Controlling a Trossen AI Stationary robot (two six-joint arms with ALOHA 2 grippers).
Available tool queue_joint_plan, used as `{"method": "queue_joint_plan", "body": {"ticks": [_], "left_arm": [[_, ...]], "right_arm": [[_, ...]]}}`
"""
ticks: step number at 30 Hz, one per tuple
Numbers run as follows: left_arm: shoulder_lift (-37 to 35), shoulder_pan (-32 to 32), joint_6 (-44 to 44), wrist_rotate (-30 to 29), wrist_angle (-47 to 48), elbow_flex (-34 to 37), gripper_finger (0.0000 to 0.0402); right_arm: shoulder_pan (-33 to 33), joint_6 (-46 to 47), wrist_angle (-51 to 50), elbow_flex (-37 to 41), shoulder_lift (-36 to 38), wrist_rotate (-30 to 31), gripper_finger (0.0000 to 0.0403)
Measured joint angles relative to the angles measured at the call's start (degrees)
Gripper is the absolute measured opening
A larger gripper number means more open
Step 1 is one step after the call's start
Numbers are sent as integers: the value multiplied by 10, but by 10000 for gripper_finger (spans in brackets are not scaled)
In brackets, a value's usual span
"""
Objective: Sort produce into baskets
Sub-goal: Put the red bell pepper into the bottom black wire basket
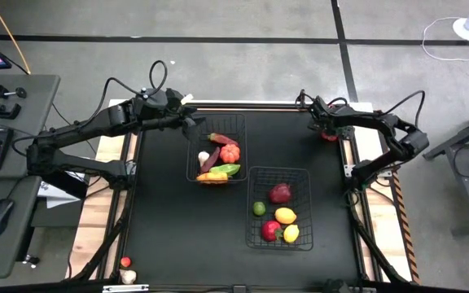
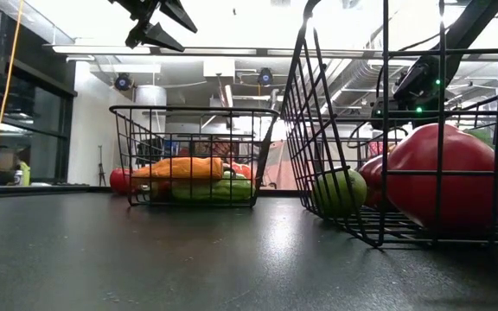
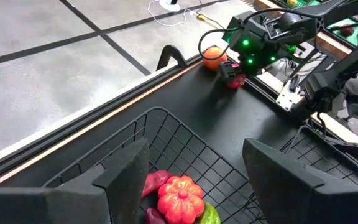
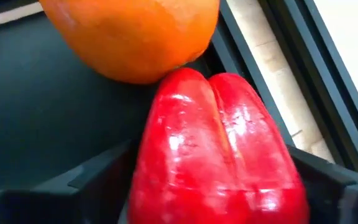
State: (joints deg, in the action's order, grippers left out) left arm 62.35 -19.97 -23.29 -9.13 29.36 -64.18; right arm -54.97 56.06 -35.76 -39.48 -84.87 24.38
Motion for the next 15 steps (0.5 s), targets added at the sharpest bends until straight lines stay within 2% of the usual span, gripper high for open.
{"method": "queue_joint_plan", "body": {"ticks": [4,10,13,15], "left_arm": [[0,0,19,0,0,0,250],[0,0,58,-1,0,0,250],[0,0,76,-10,0,0,250],[0,0,89,-22,0,0,250]], "right_arm": [[20,-7,-13,0,23,-19,259],[89,-4,-41,-21,119,-9,258],[147,-7,8,-38,175,-8,258],[189,-17,79,-43,203,-8,258]]}}
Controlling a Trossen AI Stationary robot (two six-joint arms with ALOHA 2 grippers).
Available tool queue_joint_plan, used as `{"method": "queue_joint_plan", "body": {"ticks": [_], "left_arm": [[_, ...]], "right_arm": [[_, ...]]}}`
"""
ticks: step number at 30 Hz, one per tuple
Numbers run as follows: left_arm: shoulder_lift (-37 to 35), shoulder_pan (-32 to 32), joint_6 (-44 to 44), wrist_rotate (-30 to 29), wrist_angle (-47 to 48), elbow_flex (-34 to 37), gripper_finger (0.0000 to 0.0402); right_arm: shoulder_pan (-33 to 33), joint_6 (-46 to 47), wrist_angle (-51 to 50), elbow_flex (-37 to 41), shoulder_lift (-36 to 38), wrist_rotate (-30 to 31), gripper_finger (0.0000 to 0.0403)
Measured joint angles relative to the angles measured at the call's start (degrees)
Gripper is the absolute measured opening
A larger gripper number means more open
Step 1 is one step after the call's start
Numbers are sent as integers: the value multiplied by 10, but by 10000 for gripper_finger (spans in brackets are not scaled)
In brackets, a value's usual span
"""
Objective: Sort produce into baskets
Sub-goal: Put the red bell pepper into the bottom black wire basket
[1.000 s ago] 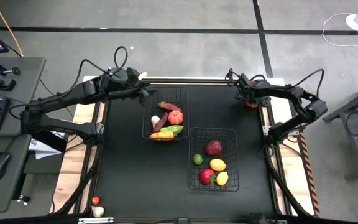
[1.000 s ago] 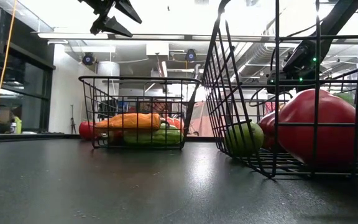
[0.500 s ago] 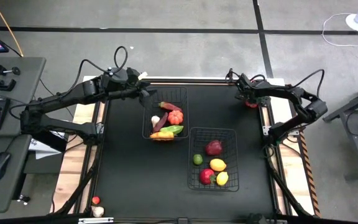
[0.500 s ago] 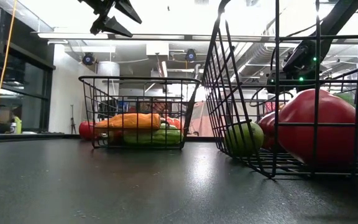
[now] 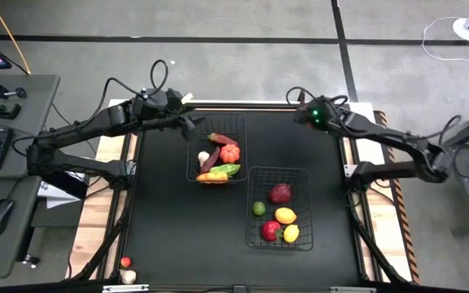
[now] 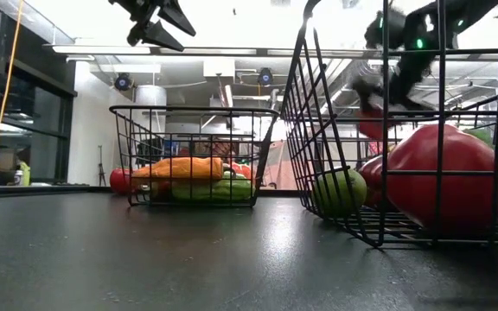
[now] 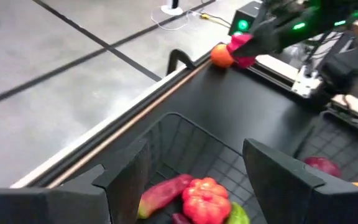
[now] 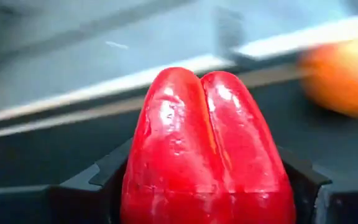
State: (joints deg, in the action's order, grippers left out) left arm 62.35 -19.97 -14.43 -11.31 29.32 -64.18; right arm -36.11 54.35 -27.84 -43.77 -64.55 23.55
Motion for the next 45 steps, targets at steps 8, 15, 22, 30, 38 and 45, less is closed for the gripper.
{"method": "queue_joint_plan", "body": {"ticks": [8,15,22,30,38,45], "left_arm": [[0,-12,16,-14,0,0,250],[0,-27,16,-13,-1,0,250],[0,-30,16,-13,-1,0,250],[0,-30,16,-13,-1,0,250],[-2,-30,15,-13,0,0,250],[-10,-30,12,-13,5,0,250]], "right_arm": [[132,-34,246,-2,-28,-58,258],[209,-39,423,-2,-131,-119,258],[233,-86,425,-82,-217,-159,258],[227,-187,304,-205,-243,-185,261],[233,-211,293,-246,-280,-208,262],[244,-163,290,-247,-314,-176,263]]}}
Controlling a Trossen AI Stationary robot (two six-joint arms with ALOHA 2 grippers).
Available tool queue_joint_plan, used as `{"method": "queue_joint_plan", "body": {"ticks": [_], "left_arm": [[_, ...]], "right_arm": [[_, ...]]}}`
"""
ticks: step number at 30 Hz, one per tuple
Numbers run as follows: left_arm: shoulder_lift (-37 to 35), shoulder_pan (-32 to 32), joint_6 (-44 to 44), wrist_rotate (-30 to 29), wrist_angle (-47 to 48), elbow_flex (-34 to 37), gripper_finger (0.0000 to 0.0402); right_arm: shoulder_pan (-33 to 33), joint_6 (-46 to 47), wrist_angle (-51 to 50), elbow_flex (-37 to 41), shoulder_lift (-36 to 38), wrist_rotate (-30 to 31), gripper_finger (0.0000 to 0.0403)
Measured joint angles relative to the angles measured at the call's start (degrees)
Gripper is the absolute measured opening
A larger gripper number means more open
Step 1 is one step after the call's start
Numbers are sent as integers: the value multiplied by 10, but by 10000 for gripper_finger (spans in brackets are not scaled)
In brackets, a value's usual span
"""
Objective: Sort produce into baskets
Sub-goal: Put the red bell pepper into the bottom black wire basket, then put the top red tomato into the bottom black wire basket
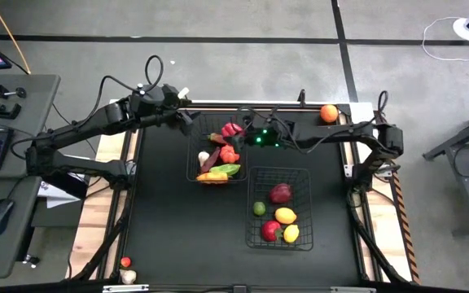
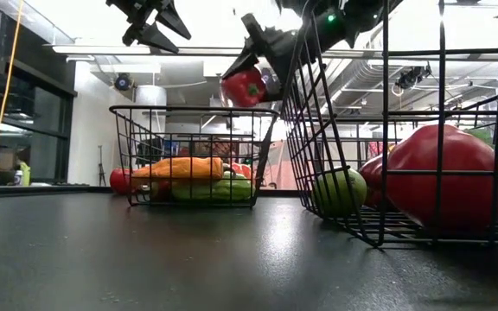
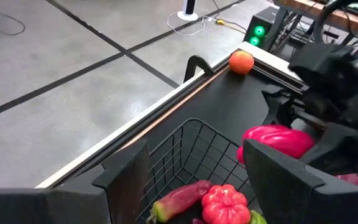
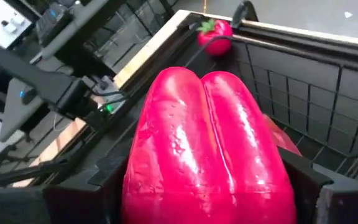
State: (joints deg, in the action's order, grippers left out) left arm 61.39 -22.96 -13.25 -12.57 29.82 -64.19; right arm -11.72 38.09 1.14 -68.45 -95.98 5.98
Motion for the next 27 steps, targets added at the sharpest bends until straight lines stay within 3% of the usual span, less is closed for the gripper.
{"method": "queue_joint_plan", "body": {"ticks": [9,17,24,27], "left_arm": [[-2,0,0,0,3,0,250],[-2,0,0,0,3,0,250],[-1,-1,-16,0,2,-2,250],[23,-41,-51,10,84,-55,250]], "right_arm": [[-2,28,8,0,-23,-43,277],[-5,35,24,0,-23,-53,389],[-19,35,47,0,-21,-63,383],[-37,30,60,-2,-16,-87,383]]}}
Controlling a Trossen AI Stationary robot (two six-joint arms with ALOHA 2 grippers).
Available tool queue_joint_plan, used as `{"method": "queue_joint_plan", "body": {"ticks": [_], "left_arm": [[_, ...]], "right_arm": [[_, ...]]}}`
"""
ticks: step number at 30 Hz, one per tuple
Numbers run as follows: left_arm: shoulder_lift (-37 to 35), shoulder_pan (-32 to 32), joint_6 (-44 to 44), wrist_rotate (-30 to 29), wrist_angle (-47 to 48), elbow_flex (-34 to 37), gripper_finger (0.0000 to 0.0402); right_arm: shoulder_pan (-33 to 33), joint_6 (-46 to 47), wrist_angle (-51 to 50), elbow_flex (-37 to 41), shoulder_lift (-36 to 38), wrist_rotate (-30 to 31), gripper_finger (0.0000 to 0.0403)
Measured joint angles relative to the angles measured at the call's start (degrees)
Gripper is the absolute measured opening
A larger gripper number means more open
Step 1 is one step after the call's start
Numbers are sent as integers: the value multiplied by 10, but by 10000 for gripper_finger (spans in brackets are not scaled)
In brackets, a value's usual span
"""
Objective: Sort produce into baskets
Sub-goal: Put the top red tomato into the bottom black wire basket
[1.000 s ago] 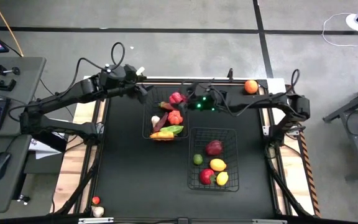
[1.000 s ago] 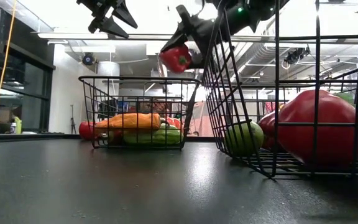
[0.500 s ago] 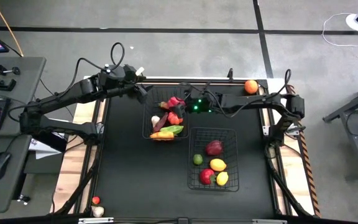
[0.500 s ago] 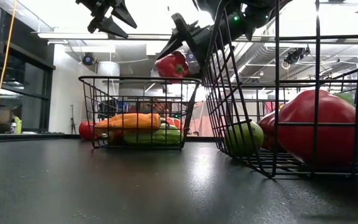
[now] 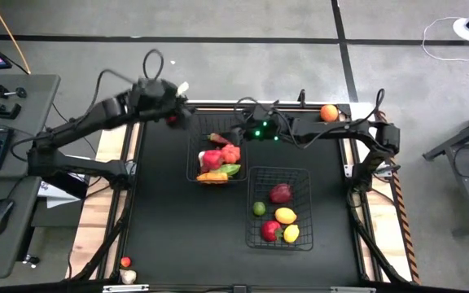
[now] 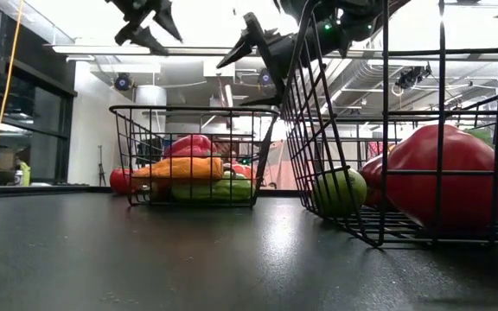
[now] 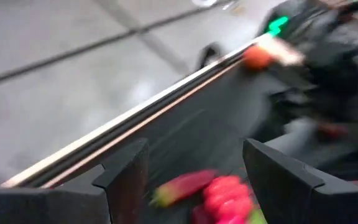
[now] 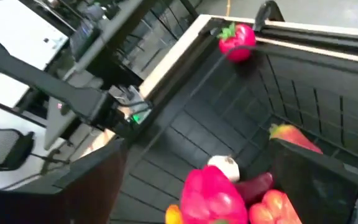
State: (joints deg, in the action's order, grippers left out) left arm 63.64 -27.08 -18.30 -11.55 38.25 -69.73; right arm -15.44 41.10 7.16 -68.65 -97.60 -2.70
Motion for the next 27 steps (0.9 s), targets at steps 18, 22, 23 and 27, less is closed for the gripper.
{"method": "queue_joint_plan", "body": {"ticks": [18,22,23,27], "left_arm": [[407,-341,37,64,326,-207,250],[451,-347,70,66,340,-207,250],[456,-346,89,67,339,-207,250],[462,-342,134,73,331,-207,250]], "right_arm": [[-51,-26,-28,-38,6,-110,383],[-43,-26,-42,-38,6,-105,383],[-41,-26,-45,-38,6,-102,383],[-40,-26,-44,-38,6,-99,383]]}}
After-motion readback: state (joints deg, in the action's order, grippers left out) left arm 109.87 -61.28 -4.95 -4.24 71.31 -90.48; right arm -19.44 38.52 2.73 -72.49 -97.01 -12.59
